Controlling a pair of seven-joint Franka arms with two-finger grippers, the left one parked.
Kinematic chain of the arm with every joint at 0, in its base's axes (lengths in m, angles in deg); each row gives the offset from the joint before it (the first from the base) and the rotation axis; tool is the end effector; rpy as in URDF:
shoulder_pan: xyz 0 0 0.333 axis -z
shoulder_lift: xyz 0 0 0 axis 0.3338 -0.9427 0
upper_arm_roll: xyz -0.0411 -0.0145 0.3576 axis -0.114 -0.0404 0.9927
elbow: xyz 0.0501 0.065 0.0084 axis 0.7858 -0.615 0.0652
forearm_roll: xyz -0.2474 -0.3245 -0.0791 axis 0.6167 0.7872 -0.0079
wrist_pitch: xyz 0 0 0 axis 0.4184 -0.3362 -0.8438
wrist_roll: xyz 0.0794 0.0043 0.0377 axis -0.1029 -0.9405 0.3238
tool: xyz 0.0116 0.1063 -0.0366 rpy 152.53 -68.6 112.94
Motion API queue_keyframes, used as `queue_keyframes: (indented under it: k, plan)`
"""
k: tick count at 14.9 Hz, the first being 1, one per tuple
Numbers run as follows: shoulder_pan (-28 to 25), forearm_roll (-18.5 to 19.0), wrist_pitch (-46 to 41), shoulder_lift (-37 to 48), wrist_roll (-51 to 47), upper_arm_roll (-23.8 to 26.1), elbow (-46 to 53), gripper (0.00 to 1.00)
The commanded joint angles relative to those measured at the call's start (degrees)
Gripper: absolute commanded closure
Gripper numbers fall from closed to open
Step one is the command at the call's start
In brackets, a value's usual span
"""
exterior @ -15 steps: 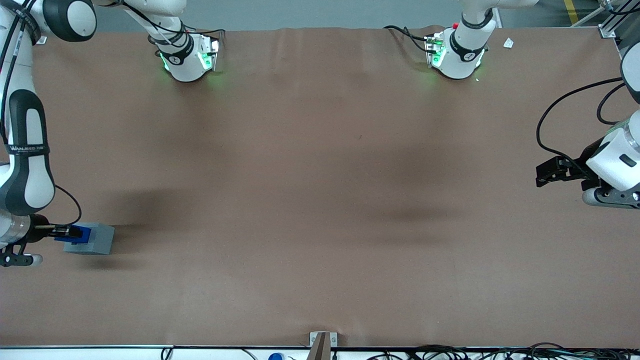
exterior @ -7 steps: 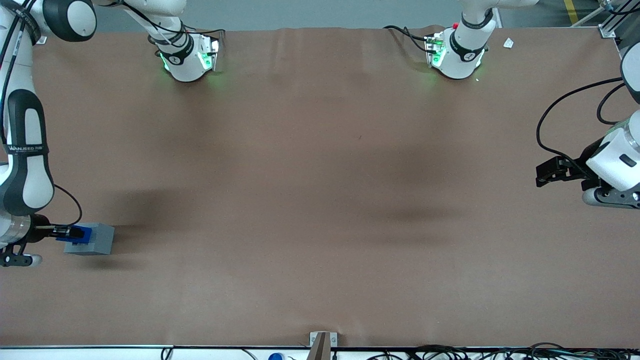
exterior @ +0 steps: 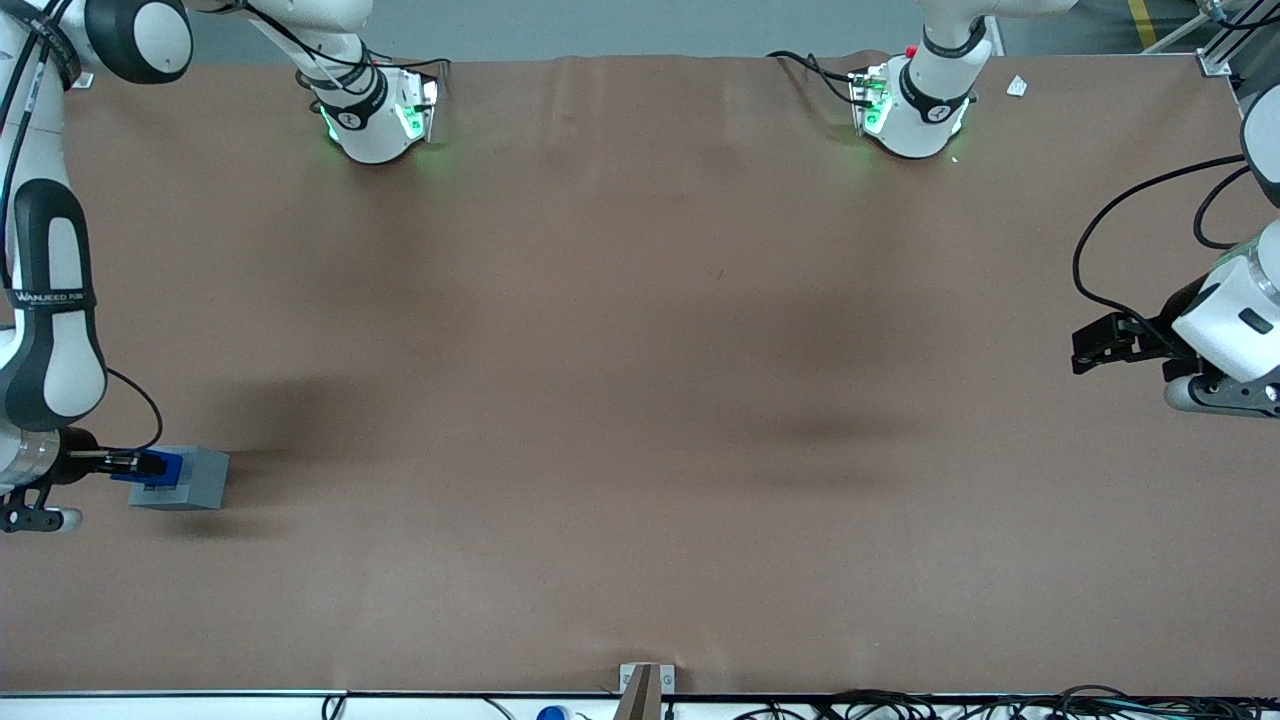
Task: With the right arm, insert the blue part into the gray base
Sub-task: 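Lower the blue block into the gray base's square opening, then open the right gripper and raise it off the block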
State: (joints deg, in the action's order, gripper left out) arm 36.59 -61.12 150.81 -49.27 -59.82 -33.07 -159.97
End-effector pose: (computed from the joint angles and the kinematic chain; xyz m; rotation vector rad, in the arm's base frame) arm 0.7447 -0.2337 0.3022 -3.1263 0.1043 0.1097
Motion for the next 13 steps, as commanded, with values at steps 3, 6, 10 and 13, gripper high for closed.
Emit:
queue_keyframes:
  k: [3,6,10,13]
  plan:
    - [-0.1,0.4,0.4,0.0,3.9,0.4,-0.6,1.00]
    - [-0.1,0.5,1.6,-0.4,4.7,0.4,-0.6,1.00]
    - [-0.1,1.3,3.6,-0.9,7.7,0.4,-0.5,1.00]
    - [-0.1,2.0,4.0,-0.9,8.1,0.4,-0.6,1.00]
